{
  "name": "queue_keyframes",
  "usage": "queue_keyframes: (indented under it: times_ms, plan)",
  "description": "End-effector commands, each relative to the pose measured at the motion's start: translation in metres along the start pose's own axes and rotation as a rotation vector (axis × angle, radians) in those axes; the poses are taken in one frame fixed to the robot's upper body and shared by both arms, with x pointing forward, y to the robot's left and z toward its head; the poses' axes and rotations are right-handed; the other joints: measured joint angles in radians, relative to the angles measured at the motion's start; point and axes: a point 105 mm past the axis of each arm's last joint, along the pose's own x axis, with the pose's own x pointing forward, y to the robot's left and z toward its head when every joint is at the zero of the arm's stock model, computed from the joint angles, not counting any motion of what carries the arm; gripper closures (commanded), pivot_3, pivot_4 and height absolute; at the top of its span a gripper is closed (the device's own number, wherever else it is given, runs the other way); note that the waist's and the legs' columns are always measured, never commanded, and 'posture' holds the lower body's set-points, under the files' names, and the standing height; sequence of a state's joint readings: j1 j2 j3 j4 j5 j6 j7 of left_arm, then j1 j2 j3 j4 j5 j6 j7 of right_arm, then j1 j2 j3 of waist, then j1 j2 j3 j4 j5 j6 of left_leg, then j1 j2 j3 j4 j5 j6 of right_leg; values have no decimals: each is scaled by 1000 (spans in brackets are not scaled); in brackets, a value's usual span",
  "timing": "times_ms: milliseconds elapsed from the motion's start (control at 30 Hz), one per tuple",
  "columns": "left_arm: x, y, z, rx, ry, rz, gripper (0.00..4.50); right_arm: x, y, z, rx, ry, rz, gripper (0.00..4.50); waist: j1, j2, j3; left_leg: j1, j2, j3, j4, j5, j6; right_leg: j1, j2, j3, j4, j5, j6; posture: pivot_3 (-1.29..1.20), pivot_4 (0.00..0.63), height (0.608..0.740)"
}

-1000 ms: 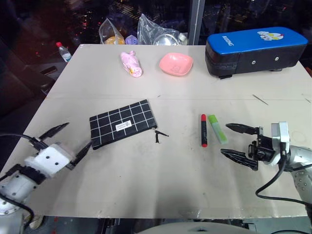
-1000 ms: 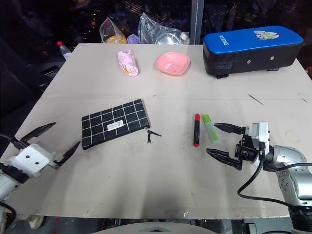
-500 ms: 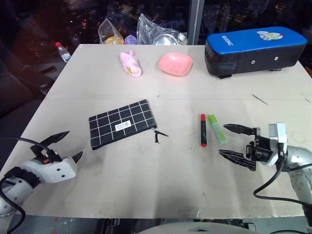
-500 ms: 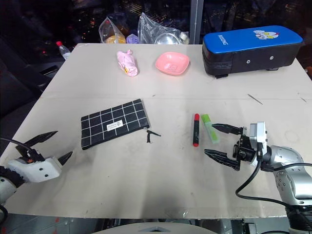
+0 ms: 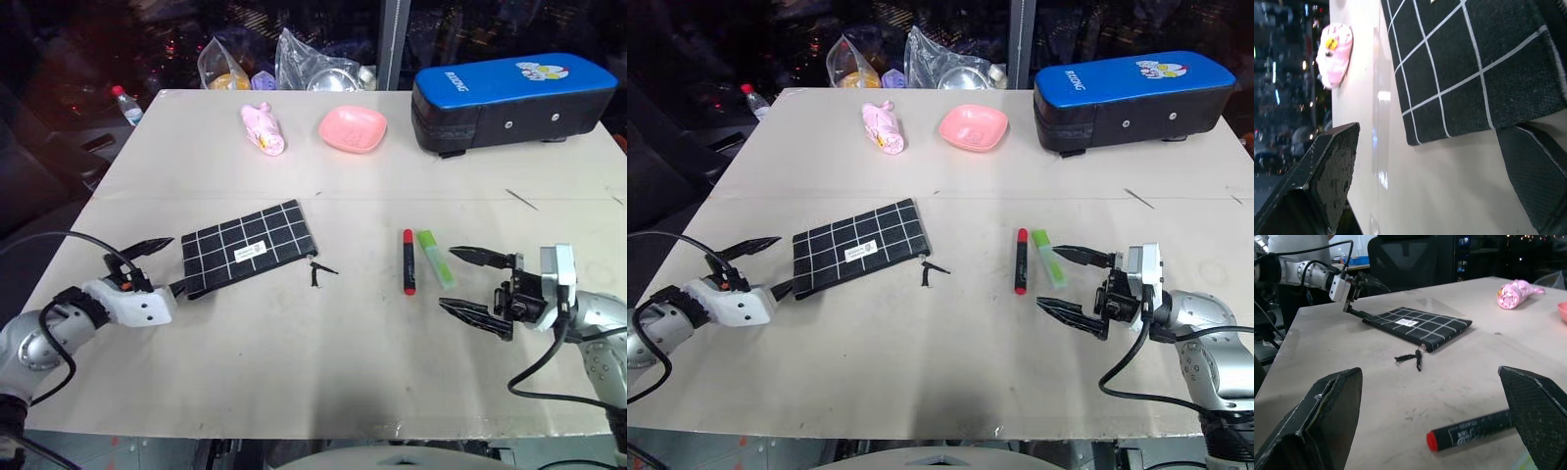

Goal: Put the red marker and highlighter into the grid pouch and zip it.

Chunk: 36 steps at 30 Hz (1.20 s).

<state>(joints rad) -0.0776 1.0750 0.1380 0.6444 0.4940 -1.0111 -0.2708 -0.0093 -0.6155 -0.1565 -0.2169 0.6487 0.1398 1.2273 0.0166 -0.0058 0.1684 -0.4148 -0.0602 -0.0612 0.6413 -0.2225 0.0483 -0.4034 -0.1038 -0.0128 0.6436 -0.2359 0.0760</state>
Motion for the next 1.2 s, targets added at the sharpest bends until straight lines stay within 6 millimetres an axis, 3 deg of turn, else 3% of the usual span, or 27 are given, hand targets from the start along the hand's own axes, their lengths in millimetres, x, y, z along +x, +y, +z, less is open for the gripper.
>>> queue_keyframes:
  times_ms: [33, 400, 733, 967, 1200]
  plan:
    - [-1, -13, 7, 16, -70, -76, 20, -2, 0, 10, -48, -17, -3, 0, -1, 0, 0, 0, 0, 1, 0, 0, 0, 0, 0, 0, 0, 0, 0, 0, 150, 726]
    - [-13, -11, 13, -18, -120, -42, 20, -5, -1, 9, -45, -8, -5, 0, -5, 0, 0, 0, -1, 1, 0, 0, 0, 0, 0, 1, 0, 0, 0, 0, 150, 726]
    - [-29, -33, 17, -14, -82, -73, 20, -4, -5, 11, -46, 4, 24, 0, -9, 0, 0, 1, 0, 2, 0, 0, 0, 0, 0, 2, 1, 0, 0, 0, 150, 726]
    - [-1, -32, 27, 27, -97, -28, 20, -1, -10, 14, -57, 5, 37, 0, 6, 8, -5, 1, 0, 2, 0, 0, 0, 0, 0, 1, 2, 0, 0, 0, 150, 726]
    - [34, -23, 42, 42, -171, 20, 20, 0, -8, 18, -67, 5, 34, 0, 62, 15, -8, 1, -1, 2, 9, 1, 0, 4, -1, -7, 11, 0, 1, 0, 150, 726]
